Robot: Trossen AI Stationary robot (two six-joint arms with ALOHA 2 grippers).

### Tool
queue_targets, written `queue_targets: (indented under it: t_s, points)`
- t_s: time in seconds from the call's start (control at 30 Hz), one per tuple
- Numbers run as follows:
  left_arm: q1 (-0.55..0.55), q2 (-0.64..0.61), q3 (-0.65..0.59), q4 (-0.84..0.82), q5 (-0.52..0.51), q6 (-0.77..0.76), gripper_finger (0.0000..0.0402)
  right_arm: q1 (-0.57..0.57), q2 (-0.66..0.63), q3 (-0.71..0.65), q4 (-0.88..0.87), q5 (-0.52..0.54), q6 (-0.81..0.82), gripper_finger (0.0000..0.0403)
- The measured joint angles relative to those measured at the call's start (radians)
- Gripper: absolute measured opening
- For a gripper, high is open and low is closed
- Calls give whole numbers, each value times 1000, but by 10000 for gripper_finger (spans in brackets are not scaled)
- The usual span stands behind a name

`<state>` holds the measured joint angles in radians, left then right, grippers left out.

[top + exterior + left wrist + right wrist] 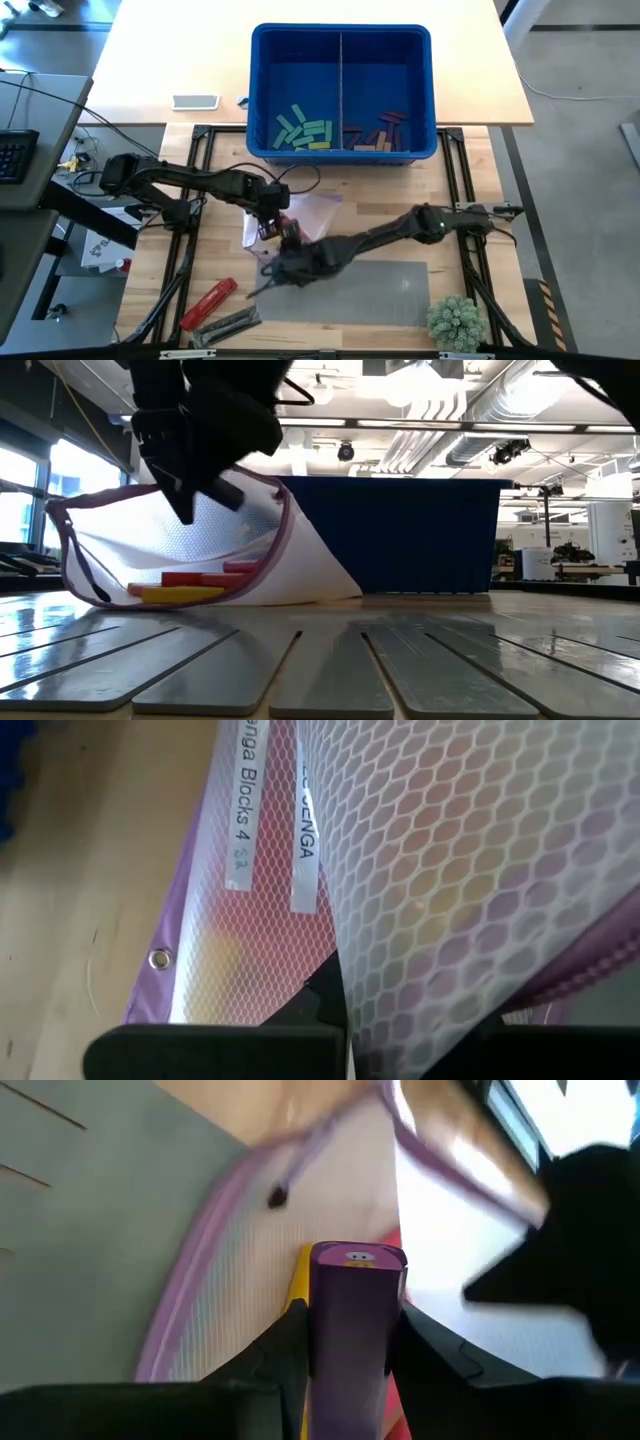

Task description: Sort blocks

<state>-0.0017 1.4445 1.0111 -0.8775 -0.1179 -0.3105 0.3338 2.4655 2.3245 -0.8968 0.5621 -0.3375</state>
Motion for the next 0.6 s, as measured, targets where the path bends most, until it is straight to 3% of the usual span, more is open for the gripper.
queue_targets:
  t_s: [0.17, 0.33, 0.47, 0.6]
  points:
    - [0, 0, 0, -1, 0, 1, 0, -42, 0, 0, -81, -133, 154, 123]
    - [0, 0, 0, 2, -8, -4, 0, -52, -5, 0, -163, -168, 217, 141]
    - [-8, 0, 0, 2, 44, -36, 0, -55, -5, 0, -262, -170, 265, 153]
    - [-47, 0, 0, 4, 96, -55, 0, -57, -6, 0, -420, -82, 313, 157]
